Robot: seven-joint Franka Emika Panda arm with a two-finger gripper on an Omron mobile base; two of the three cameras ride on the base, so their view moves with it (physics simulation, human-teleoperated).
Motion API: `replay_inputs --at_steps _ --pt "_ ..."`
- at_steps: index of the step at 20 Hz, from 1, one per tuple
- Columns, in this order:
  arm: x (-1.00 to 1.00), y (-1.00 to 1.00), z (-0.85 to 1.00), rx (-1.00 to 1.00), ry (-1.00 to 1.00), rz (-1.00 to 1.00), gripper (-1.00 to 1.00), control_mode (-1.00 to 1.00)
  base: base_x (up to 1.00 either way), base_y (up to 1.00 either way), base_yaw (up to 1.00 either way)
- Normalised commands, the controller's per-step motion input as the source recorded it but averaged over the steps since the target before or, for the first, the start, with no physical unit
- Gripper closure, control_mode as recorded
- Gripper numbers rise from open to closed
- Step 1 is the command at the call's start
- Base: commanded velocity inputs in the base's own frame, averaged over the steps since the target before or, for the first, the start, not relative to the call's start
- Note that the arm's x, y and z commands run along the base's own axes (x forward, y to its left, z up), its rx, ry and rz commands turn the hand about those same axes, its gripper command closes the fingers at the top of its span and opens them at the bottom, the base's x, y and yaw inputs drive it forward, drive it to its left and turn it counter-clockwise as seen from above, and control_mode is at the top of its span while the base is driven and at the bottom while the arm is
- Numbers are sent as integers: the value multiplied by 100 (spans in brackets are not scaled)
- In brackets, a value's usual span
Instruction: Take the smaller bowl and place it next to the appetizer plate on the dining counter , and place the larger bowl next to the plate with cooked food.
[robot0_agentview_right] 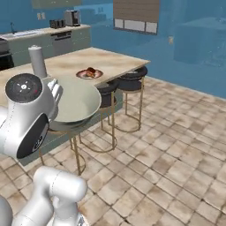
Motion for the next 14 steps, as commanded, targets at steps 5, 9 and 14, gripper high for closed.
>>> replay_inputs --at_steps 5,9,14 --pt "0 0 0 0 0 0 100 100 100 -99 46" --pt "0 0 0 0 0 0 100 100 100 -100 44" --pt "0 0 0 0 0 0 100 100 91 -100 42"
